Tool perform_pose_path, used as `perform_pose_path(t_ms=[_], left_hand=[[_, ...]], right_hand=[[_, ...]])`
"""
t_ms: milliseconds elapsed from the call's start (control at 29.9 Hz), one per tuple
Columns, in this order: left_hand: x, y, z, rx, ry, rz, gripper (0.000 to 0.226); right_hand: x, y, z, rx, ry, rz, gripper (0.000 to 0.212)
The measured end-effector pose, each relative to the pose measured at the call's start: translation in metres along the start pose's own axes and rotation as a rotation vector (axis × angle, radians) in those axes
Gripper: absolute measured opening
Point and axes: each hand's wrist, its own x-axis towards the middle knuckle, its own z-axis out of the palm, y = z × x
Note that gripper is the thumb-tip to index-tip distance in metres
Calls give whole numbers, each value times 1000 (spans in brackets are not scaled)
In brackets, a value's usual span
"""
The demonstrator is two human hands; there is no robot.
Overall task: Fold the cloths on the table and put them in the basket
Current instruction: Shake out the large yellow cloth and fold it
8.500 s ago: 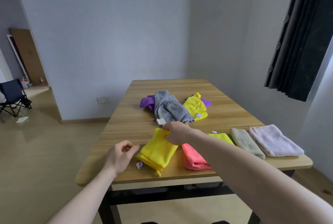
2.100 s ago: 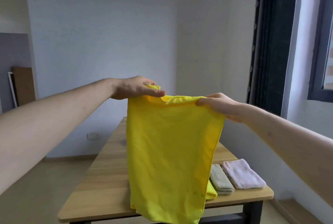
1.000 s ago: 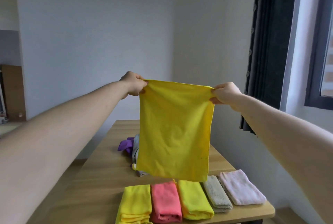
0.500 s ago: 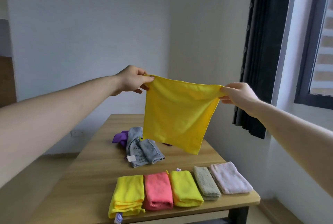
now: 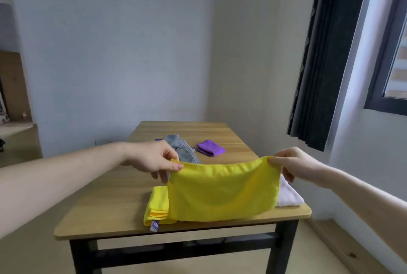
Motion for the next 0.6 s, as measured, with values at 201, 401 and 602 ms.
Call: perform_pose_path(t_ms=[201, 401, 602], left_hand=[[-1, -30, 40, 208, -106, -29, 38], [32, -49, 39, 143, 54, -15, 34], [83, -75, 29, 24, 319, -162, 28]], right_hand=[[-5, 32, 29, -143, -177, 35, 21], [26, 53, 47, -164, -45, 21, 17], [68, 58, 63, -144, 106, 36, 23]])
